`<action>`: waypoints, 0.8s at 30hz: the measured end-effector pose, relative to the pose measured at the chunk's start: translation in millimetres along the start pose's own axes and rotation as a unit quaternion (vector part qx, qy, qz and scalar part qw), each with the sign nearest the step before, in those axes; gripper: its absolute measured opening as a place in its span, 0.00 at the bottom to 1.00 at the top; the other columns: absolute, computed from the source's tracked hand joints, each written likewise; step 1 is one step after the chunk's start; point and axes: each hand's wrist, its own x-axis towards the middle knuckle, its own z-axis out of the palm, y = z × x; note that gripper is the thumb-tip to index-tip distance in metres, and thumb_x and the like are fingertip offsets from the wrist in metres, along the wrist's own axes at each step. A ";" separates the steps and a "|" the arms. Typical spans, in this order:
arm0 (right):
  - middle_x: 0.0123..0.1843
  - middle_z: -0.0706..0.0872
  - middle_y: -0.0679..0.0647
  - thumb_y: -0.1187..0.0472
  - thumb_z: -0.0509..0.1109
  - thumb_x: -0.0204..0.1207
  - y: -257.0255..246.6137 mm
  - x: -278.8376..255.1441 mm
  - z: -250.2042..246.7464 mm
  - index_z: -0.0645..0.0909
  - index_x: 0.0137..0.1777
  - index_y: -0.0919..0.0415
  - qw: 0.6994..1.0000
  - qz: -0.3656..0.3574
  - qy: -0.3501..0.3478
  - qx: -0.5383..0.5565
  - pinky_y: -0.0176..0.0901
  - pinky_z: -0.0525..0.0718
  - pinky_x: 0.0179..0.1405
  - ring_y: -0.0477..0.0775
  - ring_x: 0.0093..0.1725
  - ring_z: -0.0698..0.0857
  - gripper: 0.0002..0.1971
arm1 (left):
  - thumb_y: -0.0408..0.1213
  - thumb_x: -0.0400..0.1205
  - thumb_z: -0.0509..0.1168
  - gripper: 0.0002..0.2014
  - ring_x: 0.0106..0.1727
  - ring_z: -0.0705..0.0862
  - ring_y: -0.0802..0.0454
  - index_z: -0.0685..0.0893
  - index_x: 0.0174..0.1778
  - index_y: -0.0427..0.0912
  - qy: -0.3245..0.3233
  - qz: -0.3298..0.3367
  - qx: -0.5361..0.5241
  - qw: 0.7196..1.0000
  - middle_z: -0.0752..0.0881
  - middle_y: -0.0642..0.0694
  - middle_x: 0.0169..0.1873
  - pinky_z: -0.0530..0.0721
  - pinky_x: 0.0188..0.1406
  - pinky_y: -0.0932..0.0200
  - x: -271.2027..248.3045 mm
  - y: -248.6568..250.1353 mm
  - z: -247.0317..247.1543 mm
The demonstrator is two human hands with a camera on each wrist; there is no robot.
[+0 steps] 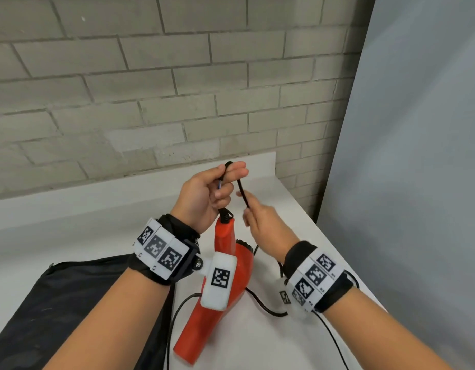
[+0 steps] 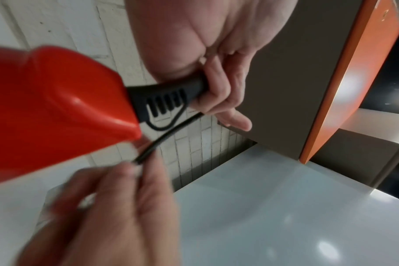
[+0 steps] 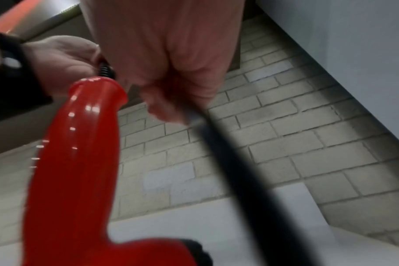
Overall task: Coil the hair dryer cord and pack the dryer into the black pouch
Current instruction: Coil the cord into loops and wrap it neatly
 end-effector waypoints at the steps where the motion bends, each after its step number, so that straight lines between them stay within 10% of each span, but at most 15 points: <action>1: 0.37 0.79 0.56 0.64 0.51 0.84 1.0 -4.6 5.3 0.61 0.76 0.56 0.999 0.015 -0.027 -0.020 0.41 0.80 0.41 0.55 0.36 0.80 0.21 | 0.35 0.84 0.47 0.16 0.15 0.67 0.61 0.81 0.49 0.39 0.008 0.011 -0.003 1.000 0.91 0.53 0.34 0.60 0.12 0.74 1.1 0.1 -1.8; 8: 0.50 0.88 0.60 0.53 0.51 0.82 8.2 -29.7 11.9 0.72 0.70 0.58 0.982 -0.054 0.011 -0.181 0.54 0.85 0.43 0.63 0.46 0.86 0.21 | 0.30 0.82 0.54 0.11 0.41 0.88 0.63 0.81 0.54 0.42 0.016 0.096 0.074 0.993 0.91 0.54 0.41 0.87 0.45 0.66 5.3 -11.0 -11.5; 12: 0.33 0.88 0.52 0.53 0.53 0.76 -0.2 -26.7 -1.0 0.83 0.52 0.59 0.942 -0.165 0.096 -0.277 0.42 0.82 0.19 0.56 0.26 0.85 0.19 | 0.30 0.82 0.57 0.13 0.49 0.88 0.60 0.78 0.62 0.41 0.034 0.132 0.156 0.978 0.85 0.48 0.54 0.84 0.56 0.63 6.8 -15.1 -10.0; 18: 0.29 0.85 0.47 0.51 0.49 0.83 -26.6 -23.5 -25.7 0.85 0.43 0.54 0.877 -0.245 0.164 -0.380 0.35 0.71 0.16 0.51 0.22 0.81 0.22 | 0.32 0.85 0.53 0.15 0.57 0.83 0.54 0.77 0.65 0.35 0.022 0.105 0.246 0.963 0.80 0.46 0.64 0.80 0.59 0.65 6.7 -15.3 -8.9; 24: 0.32 0.86 0.47 0.51 0.59 0.78 -52.8 -9.8 -40.8 0.85 0.43 0.54 0.864 -0.240 0.194 -0.398 0.37 0.72 0.16 0.52 0.24 0.82 0.14 | 0.50 0.86 0.38 0.30 0.27 0.80 0.65 0.80 0.27 0.48 -0.061 0.109 0.389 0.913 0.83 0.55 0.20 0.78 0.36 0.69 -6.2 -10.8 -5.9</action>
